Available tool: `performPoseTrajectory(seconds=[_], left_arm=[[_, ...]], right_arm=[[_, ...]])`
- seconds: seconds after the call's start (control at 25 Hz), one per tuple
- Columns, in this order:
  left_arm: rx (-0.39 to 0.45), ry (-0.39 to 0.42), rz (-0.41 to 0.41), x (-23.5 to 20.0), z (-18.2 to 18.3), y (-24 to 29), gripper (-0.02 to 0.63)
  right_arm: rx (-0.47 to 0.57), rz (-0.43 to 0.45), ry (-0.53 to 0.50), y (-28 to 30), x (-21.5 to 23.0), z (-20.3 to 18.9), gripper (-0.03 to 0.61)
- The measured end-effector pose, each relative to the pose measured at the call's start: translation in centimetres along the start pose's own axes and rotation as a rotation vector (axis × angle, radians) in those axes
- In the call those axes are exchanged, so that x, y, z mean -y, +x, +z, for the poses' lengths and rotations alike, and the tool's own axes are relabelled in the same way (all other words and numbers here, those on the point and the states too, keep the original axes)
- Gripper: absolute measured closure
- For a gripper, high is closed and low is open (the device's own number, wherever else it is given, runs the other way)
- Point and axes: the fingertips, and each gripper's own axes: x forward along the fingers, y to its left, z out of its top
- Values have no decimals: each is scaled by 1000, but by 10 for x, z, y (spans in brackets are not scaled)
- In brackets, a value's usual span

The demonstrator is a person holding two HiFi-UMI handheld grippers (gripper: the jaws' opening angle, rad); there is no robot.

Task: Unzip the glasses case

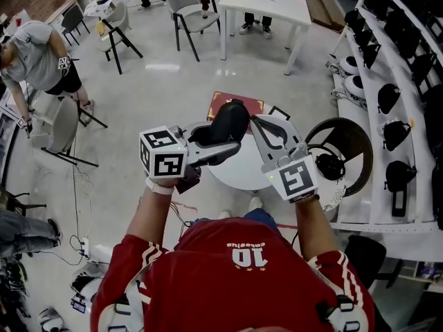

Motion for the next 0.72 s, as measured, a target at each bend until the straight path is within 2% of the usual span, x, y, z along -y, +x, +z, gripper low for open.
performPoseTrajectory(seconds=[0.4, 0.6, 0.72], left_arm=[[-186, -45, -86, 2, -39, 8, 342], [-149, -106, -99, -5, -50, 12, 344], [-114, -149, -82, -15, -53, 14, 343]], right_arm=[[-77, 51, -99, 0, -12, -17, 558], [-84, 48, -81, 3, -12, -27, 555], [-60, 15, -32, 0, -2, -28, 555]])
